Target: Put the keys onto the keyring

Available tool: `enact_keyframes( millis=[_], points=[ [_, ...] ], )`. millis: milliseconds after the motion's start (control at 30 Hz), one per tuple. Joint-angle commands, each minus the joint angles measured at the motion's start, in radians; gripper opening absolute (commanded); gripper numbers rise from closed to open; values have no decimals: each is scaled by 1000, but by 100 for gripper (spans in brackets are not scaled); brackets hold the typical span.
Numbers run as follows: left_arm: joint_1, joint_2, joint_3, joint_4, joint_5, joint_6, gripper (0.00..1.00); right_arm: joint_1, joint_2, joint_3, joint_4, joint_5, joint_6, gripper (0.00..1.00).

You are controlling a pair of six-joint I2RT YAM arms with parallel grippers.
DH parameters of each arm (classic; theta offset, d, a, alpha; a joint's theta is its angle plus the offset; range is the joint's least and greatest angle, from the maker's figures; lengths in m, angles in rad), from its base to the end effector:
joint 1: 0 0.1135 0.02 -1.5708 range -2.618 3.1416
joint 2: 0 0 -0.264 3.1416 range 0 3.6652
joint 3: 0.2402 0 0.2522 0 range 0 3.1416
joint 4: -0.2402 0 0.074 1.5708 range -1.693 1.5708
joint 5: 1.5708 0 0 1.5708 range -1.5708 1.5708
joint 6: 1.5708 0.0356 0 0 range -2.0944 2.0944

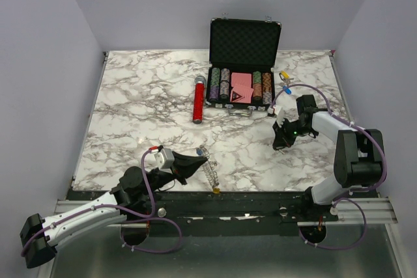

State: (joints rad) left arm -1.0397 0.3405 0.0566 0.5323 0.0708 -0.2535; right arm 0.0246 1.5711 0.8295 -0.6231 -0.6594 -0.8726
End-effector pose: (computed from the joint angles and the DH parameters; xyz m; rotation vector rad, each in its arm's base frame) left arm 0.0633 -0.1127 0.2176 0.6007 1.2807 -1.1342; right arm 0.2615 0.0282 0.1563 -1.2111 2.3039 0.7006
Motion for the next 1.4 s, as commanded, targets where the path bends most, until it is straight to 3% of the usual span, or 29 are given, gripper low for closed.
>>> enact_keyframes(
  millis=[0, 200, 1367],
  points=[
    [6, -15, -51, 29, -19, -9, 0, 3, 29, 40, -33, 1, 9, 2],
    [6, -18, -51, 25, -19, -9, 0, 5, 50, 59, -52, 15, 24, 13],
    [6, -20, -52, 24, -22, -12, 0, 3, 27, 56, -58, 21, 23, 17]
  ],
)
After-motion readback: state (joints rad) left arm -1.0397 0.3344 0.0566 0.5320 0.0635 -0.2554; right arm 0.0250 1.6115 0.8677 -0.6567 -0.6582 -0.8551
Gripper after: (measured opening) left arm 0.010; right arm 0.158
